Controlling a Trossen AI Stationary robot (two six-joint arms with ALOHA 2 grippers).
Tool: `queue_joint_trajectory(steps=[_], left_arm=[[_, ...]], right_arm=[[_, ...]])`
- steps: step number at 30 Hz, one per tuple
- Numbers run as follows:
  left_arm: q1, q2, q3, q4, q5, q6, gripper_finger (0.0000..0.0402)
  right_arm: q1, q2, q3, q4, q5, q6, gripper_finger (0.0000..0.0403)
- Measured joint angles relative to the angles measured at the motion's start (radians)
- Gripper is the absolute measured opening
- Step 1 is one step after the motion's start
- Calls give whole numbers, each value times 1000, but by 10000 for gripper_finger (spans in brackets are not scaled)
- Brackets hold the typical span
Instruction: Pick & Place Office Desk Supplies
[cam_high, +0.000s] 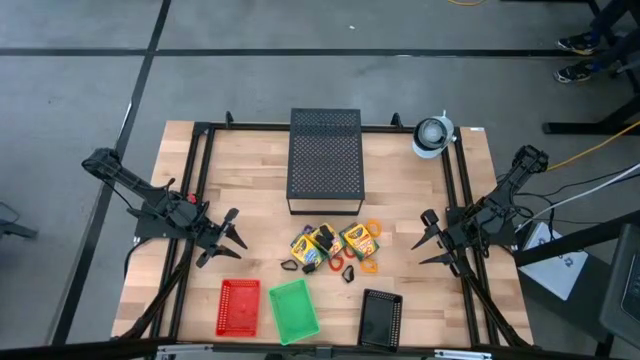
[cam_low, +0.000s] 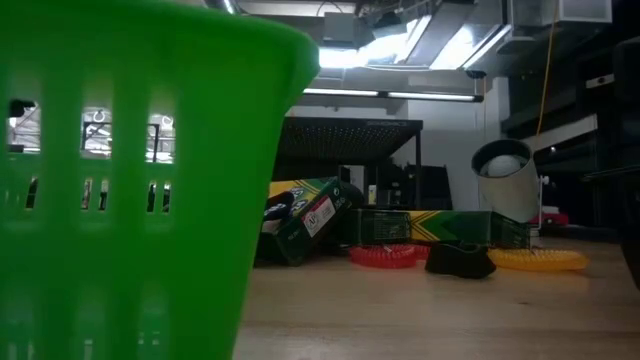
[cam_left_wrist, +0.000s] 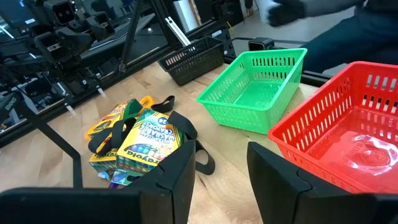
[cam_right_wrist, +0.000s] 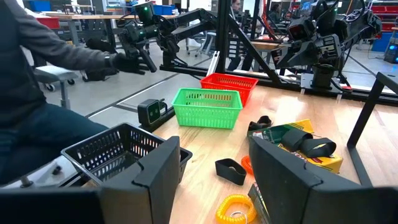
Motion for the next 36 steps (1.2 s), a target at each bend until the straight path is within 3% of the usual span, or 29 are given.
queue_joint_trajectory(steps=[11,15,22,26,30,32,36], left_arm=[[0,0,0,17,-3,2,143],[0,0,1,61,-68,34,143],[0,0,1,74,-152,91,143],[0,0,1,70,-164,103,143],[0,0,1,69,-164,104,143],[0,0,1,82,-177,105,143],[0,0,1,126,-232,106,143]], right_arm=[[0,0,0,0,0,0,196],[0,0,0,0,0,-3,196],[0,0,0,109,-14,-358,196],[0,0,0,224,-167,-570,196],[0,0,0,211,-301,-698,196],[0,1,0,195,-302,-731,196],[0,1,0,198,-206,-719,196]])
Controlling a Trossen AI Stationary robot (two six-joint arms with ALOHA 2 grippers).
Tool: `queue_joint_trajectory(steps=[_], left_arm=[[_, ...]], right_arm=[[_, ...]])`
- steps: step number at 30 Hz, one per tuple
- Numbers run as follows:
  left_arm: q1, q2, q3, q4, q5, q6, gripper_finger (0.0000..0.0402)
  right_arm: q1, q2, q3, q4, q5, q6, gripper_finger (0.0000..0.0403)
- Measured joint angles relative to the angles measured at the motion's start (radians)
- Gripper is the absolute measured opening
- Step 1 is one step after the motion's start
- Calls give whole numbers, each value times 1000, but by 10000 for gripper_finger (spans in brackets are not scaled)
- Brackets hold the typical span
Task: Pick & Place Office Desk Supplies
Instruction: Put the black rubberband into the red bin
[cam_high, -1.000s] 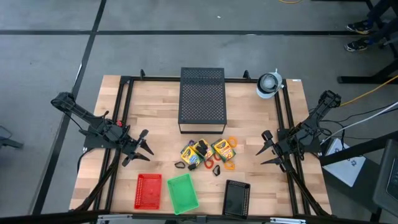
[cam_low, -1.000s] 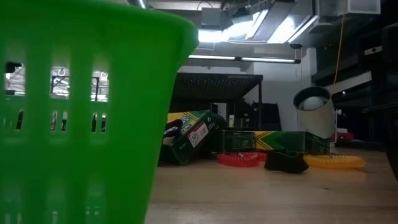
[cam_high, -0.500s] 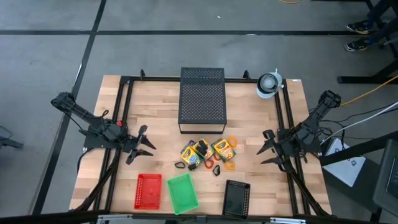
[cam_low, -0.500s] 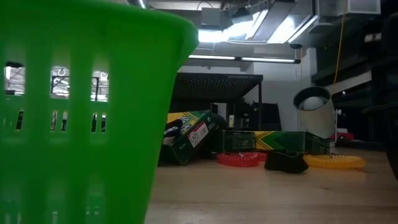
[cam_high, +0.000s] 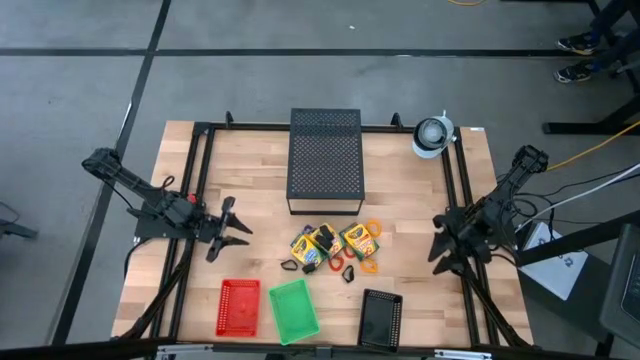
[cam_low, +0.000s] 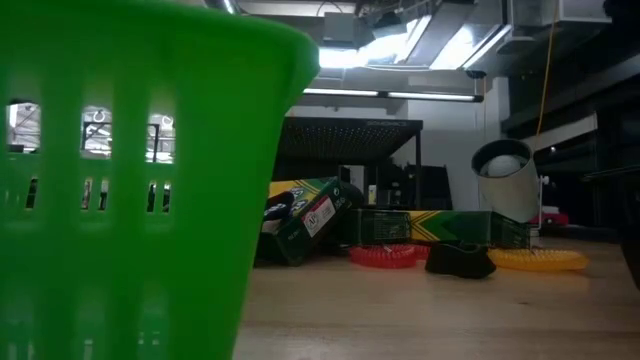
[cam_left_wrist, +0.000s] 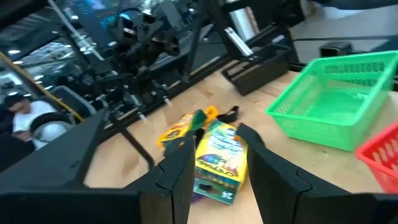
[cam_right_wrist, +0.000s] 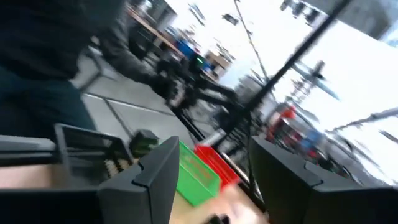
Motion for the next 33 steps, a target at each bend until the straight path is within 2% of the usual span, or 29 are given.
queue_joint_trajectory(steps=[4,8,12,16,20,24,27,30,33], left_arm=[[0,1,0,19,-17,66,143],[0,1,0,114,-35,106,143],[0,1,0,239,36,-23,143],[0,0,0,409,146,-153,143],[0,0,0,464,239,-273,143],[0,1,0,537,234,-306,143],[-2,0,0,534,274,-370,143],[-2,1,0,531,325,-367,143],[-2,1,0,531,316,-388,143]], right_arm=[[0,0,0,69,137,10,196],[-2,0,0,193,336,6,196],[-34,0,0,262,472,57,196],[-74,0,0,225,534,182,196],[-93,0,0,196,490,307,196],[-93,0,0,164,417,368,196],[-93,0,0,100,278,380,196],[-93,0,0,66,111,378,196],[-93,0,0,64,-32,381,196]])
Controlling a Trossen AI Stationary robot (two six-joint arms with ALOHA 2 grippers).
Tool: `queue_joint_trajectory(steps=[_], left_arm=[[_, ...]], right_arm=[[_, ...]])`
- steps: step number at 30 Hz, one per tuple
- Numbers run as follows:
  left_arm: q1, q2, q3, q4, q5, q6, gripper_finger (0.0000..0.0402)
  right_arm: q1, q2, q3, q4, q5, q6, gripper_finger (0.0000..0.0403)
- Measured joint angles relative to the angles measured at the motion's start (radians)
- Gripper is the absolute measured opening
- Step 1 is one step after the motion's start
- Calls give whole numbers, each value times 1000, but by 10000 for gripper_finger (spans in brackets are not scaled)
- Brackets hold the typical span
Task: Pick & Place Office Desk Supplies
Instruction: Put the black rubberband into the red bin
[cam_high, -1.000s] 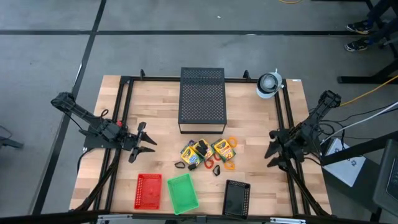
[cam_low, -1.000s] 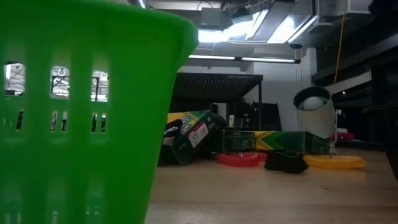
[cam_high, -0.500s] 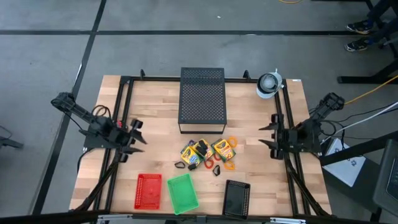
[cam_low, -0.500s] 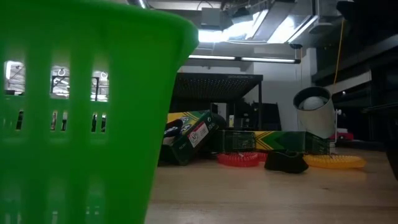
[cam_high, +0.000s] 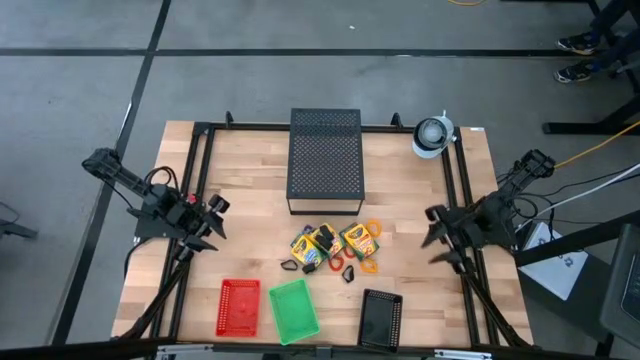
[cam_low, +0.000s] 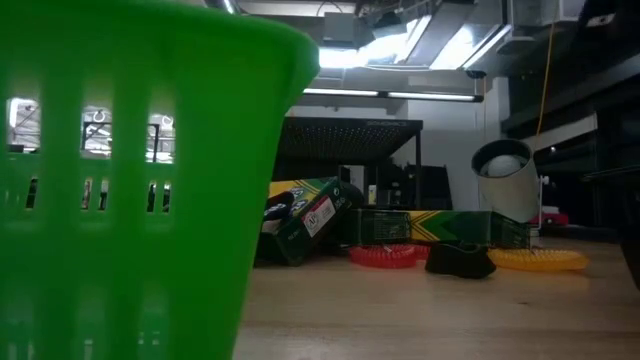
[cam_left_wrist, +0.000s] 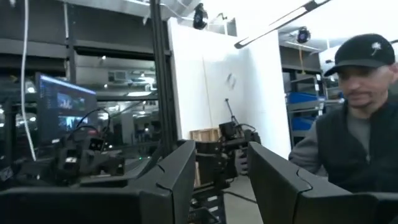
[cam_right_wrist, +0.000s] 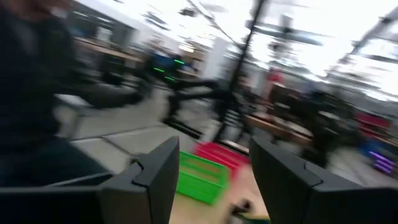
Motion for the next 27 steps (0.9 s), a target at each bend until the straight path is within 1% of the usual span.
queue_joint_trajectory(steps=[2,4,6,8,10,19,23,27], left_arm=[[0,5,0,-4,-65,-26,143],[0,8,0,-7,-165,-30,143],[0,7,0,-8,-275,-27,143],[1,8,0,-24,-342,-47,143],[0,9,0,-44,-361,-68,143],[0,9,0,-61,-375,-133,143],[0,14,0,-59,-375,-163,143],[0,33,0,-60,-379,-191,143]], right_arm=[[0,0,0,0,-95,20,196],[0,0,0,0,-184,50,196],[0,0,0,0,-239,56,196],[0,0,0,0,-267,51,196],[0,0,0,0,-269,51,196],[0,0,0,2,-252,51,196],[0,0,0,61,-201,51,196],[0,0,0,95,-195,45,196]])
